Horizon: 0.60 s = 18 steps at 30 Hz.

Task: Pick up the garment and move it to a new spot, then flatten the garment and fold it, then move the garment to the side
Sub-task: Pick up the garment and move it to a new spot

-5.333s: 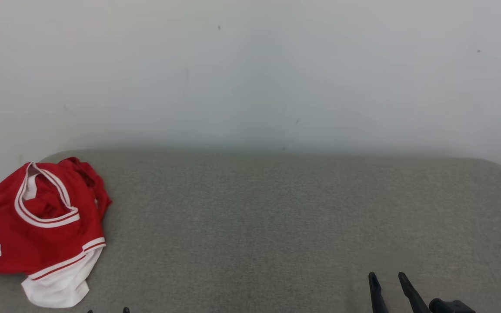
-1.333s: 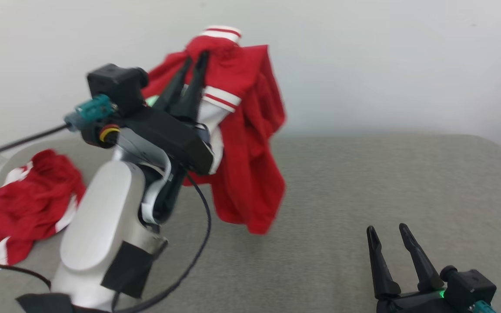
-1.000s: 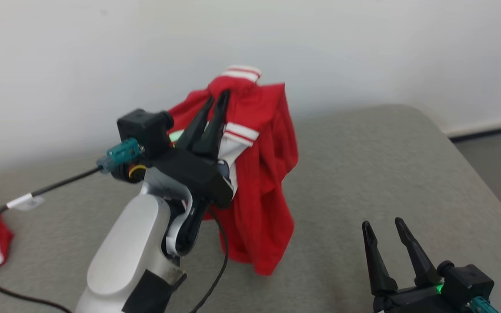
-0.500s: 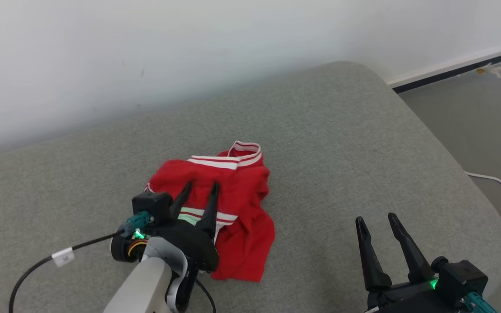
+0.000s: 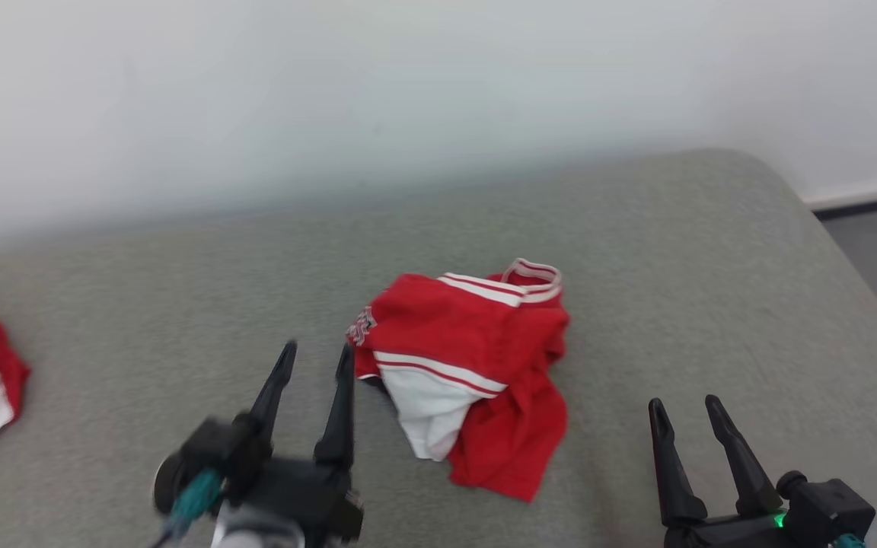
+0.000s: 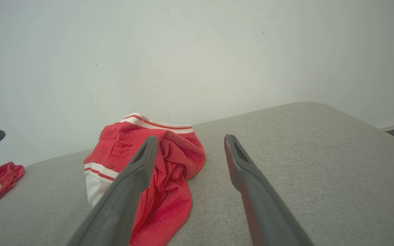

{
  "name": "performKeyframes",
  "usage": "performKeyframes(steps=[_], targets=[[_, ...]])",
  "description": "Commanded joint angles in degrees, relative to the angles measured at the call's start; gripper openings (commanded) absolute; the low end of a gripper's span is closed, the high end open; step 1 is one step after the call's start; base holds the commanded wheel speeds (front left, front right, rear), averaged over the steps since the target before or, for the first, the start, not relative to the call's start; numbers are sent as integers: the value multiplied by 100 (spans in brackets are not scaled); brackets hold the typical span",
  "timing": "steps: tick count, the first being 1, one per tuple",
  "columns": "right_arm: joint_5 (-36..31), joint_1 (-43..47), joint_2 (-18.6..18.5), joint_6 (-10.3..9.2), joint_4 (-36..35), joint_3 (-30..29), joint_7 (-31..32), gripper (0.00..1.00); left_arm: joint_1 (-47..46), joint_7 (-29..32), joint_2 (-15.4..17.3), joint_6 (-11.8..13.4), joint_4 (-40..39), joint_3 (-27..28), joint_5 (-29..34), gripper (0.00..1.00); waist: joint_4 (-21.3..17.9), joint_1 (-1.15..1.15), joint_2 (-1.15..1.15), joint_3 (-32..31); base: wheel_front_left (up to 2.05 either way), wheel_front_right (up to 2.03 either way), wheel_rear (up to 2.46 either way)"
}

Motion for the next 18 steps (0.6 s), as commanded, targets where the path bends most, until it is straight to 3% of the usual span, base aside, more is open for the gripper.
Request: performKeyframes(steps=[1, 8, 13, 18], targets=[[58, 62, 1, -12, 38, -26, -61, 100, 292, -19, 39, -7, -280, 140, 181, 100, 655, 0, 0, -422, 0, 0, 0], [78, 174, 3, -12, 367, -246, -271, 100, 1665, -20, 46, -173, -1209, 909, 764, 100, 1113, 0, 0, -680, 0, 0, 0], [-67, 272, 3, -12, 692, -413, -397, 100, 2249, -19, 94, -236, -1240, 1365, 1063, 100, 1180, 0, 0, -816, 0, 0, 0], [-131, 371, 4, -12, 941, -546, -442, 100, 2592, -21, 221, -283, -915, 1456, 1328, 100, 1173, 0, 0, -900, 0, 0, 0]])
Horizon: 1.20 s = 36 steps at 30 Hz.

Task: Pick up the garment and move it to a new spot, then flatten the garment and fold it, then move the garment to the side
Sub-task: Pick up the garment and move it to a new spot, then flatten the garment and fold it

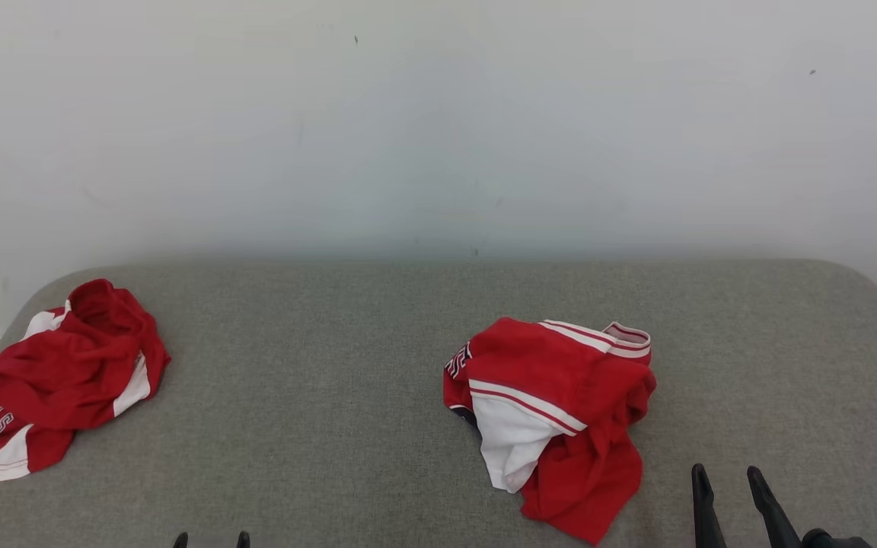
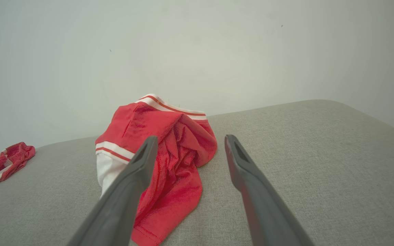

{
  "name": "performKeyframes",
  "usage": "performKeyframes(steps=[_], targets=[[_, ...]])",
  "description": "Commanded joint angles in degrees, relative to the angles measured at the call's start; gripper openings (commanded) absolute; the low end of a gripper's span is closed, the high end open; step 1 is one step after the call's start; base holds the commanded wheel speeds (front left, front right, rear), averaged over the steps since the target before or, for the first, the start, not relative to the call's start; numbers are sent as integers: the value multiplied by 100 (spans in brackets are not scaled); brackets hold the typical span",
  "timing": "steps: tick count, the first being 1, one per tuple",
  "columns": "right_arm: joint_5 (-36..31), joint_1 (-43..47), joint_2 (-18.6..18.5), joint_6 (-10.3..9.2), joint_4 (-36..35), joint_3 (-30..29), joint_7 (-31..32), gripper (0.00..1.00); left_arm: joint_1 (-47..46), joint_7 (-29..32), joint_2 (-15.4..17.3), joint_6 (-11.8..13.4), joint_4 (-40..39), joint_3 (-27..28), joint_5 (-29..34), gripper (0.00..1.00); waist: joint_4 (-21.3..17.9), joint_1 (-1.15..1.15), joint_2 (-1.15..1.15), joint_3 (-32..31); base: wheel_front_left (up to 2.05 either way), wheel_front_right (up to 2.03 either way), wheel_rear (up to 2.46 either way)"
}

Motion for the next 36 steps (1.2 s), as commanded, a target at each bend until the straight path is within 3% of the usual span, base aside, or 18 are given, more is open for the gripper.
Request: performKeyframes(steps=[1, 13, 36], targets=[[-28, 55, 1, -12, 35, -7, -1, 100, 42, -19, 21, -15, 4, 13, 50, 100, 54, 1, 0, -88, 0, 0, 0], [-56, 194, 2, -12, 456, -146, 236, 100, 342, -19, -9, -80, 244, 438, -10, 100, -37, 1, 0, -131, 0, 0, 0], [-18, 56, 2, -13, 507, -83, 226, 100, 14, -20, -171, -247, 428, 229, -8, 100, -121, 1, 0, -46, 0, 0, 0]])
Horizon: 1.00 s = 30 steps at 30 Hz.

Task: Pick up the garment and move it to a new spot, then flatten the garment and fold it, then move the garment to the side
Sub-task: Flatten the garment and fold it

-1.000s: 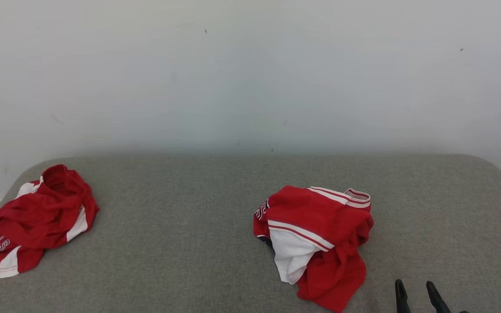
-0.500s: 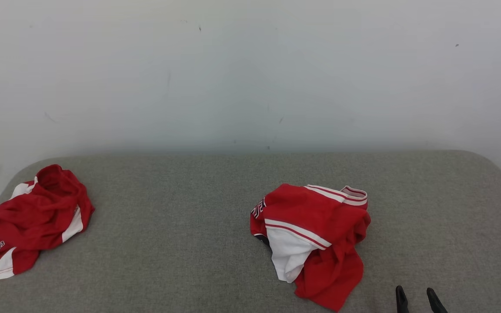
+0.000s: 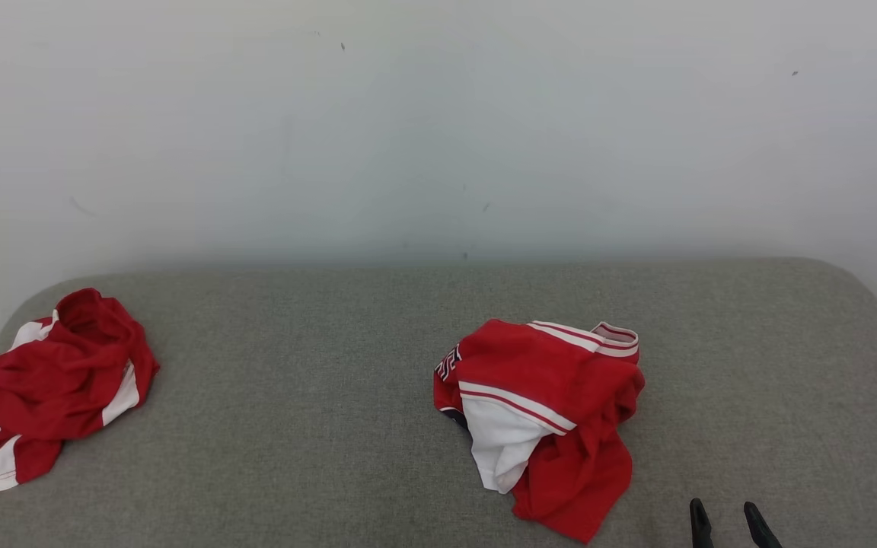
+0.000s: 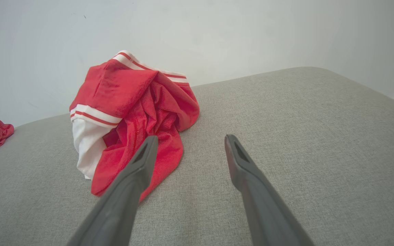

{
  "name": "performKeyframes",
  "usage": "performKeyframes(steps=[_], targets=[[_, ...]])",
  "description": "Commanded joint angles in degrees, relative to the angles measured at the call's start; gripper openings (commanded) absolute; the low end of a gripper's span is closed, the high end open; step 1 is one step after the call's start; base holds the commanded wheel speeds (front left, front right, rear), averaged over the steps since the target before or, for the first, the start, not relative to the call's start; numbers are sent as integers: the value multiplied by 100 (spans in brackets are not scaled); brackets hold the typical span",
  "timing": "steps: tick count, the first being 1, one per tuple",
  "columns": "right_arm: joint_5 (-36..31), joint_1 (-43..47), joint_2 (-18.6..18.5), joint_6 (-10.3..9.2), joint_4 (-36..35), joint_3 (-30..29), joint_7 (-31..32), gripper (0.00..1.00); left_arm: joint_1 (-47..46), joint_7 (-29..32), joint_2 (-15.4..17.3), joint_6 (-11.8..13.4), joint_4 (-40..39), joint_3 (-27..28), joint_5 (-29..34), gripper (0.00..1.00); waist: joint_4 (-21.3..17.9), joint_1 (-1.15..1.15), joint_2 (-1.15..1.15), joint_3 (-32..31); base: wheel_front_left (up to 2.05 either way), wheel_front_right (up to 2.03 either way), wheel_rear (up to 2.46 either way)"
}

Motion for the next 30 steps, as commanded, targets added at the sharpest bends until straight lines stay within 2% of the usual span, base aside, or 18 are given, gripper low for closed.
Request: performKeyframes(steps=[1, 7, 12, 16, 21, 26, 30], targets=[[11, -56, 3, -13, -18, 20, 6, 100, -195, -19, -37, -17, 57, -151, -45, 100, -25, 0, 0, 13, 0, 0, 0], [-14, -110, 2, -13, -53, 78, 38, 100, -852, 94, -20, -49, 388, -754, -153, 100, -247, 0, 0, 99, 0, 0, 0], [-77, -188, 3, -13, -144, 94, 86, 100, -1815, 542, -101, -41, 601, -1445, -409, 100, -678, 0, 0, 315, 0, 0, 0], [-111, -264, 1, -13, -183, 146, 128, 100, -2651, 902, -148, -35, 899, -1833, -529, 100, -1194, 0, 0, 523, 0, 0, 0], [-86, -360, 2, -13, -198, 131, 101, 100, -3547, 1648, -201, 39, 1396, -2022, -669, 100, -2028, 0, 0, 833, 0, 0, 0], [-34, -388, 5, -13, -136, 20, 13, 100, -3870, 2111, -221, 120, 1518, -2126, -865, 100, -2483, 0, 0, 975, 0, 0, 0], [-6, -472, 6, -13, -85, 65, -38, 100, -3942, 2320, -220, 311, 1519, -2191, -987, 100, -2665, 0, 0, 1011, 0, 0, 0]])
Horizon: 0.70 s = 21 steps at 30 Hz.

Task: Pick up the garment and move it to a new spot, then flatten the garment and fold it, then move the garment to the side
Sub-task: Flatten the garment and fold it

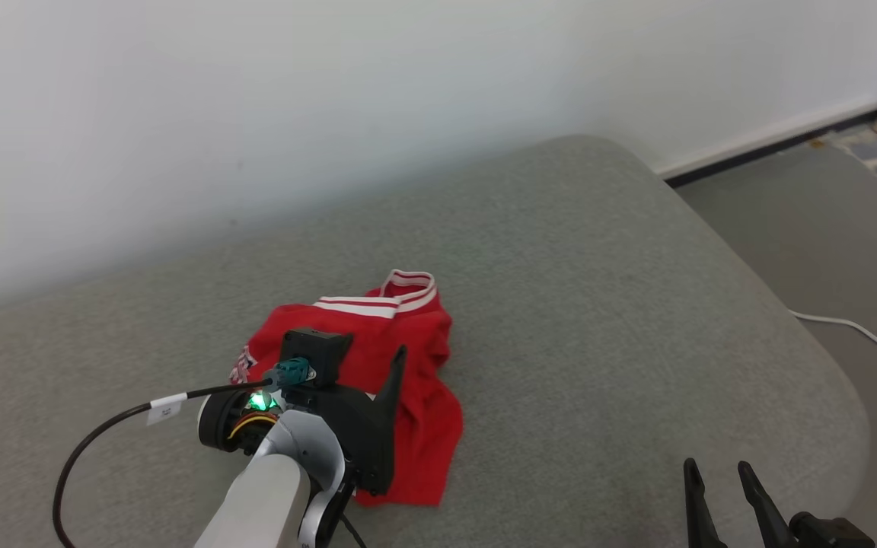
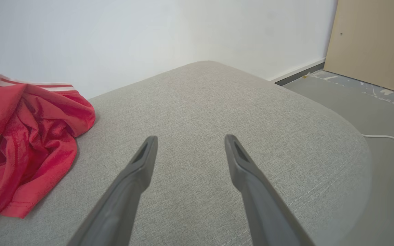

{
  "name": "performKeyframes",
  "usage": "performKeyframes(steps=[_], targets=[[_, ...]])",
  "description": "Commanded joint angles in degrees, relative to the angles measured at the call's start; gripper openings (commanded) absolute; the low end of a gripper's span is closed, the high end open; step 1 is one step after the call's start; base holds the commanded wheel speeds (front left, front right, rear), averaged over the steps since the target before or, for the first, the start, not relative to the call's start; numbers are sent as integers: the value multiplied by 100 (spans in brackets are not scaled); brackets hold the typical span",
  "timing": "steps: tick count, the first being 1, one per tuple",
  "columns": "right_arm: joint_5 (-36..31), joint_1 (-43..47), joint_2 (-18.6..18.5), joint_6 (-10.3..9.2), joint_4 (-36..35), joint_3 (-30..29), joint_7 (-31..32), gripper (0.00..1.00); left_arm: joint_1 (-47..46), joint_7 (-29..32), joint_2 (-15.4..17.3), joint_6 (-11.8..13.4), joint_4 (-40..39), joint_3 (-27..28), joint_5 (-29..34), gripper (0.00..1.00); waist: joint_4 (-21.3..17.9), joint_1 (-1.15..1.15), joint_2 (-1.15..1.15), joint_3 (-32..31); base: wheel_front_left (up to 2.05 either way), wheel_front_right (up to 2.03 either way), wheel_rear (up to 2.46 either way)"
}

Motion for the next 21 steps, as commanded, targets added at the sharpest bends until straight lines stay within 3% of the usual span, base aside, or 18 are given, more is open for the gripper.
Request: performKeyframes(steps=[1, 11, 12, 13, 21], targets=[[24, -94, 11, -13, 6, 31, -34, 100, -77, 1, 3, 58, -13, -11, -74, 100, -419, -1, -1, 256, 0, 0, 0], [142, -193, 9, -13, 157, 232, -124, 100, -318, -264, 191, 1033, 482, 50, 444, 100, -578, -1, -1, 312, 0, 0, 0], [147, -189, 8, -13, 169, 221, -135, 100, -338, -307, 210, 1100, 527, 69, 471, 74, -578, -1, -1, 318, 0, 0, 0], [147, -185, 8, -13, 181, 215, -146, 100, -365, -350, 225, 1130, 548, 70, 502, 0, -574, -1, -1, 322, 0, 0, 0], [148, -193, 9, -13, 226, 233, -150, 100, -632, -590, 178, 941, 657, -1, 379, 0, -439, -1, -1, 313, 0, 0, 0]])
